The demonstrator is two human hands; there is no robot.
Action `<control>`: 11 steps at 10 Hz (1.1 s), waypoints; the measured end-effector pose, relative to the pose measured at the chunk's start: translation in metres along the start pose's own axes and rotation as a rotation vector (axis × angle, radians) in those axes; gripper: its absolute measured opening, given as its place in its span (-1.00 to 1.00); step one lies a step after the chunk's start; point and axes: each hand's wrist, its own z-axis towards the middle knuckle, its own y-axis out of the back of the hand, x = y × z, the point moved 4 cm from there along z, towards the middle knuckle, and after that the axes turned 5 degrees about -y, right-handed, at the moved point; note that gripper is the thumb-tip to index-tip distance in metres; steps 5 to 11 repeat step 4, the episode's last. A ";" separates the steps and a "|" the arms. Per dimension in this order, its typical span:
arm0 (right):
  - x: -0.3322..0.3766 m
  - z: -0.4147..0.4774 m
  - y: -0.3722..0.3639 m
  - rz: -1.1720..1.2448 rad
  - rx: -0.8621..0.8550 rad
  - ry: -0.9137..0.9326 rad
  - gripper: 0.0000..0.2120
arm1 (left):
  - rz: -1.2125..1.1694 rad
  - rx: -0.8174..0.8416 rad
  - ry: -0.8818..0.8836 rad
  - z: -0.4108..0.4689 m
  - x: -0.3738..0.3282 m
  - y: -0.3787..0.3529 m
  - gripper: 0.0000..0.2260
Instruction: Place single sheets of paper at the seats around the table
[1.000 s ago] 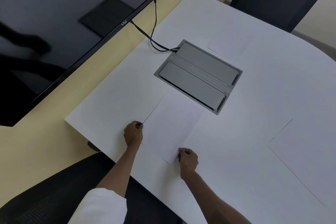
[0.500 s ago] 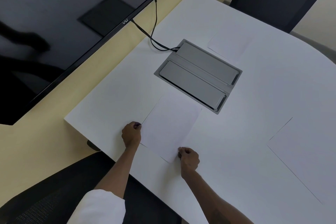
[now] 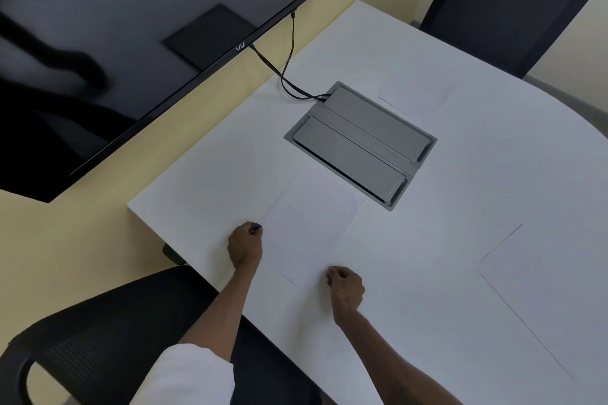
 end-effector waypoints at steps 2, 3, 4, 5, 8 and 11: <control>0.004 0.000 0.038 -0.204 0.082 0.272 -0.77 | -0.020 0.012 -0.036 -0.057 -0.027 -0.016 -0.85; 0.001 0.000 0.061 -0.309 0.111 0.421 -0.79 | 0.006 0.036 -0.075 -0.096 -0.038 -0.036 -0.77; -0.008 0.004 0.084 -0.380 0.120 0.502 -0.72 | 0.018 0.015 -0.102 -0.129 -0.047 -0.047 -0.74; -0.008 0.004 0.084 -0.380 0.120 0.502 -0.72 | 0.018 0.015 -0.102 -0.129 -0.047 -0.047 -0.74; -0.008 0.004 0.084 -0.380 0.120 0.502 -0.72 | 0.018 0.015 -0.102 -0.129 -0.047 -0.047 -0.74; -0.008 0.004 0.084 -0.380 0.120 0.502 -0.72 | 0.018 0.015 -0.102 -0.129 -0.047 -0.047 -0.74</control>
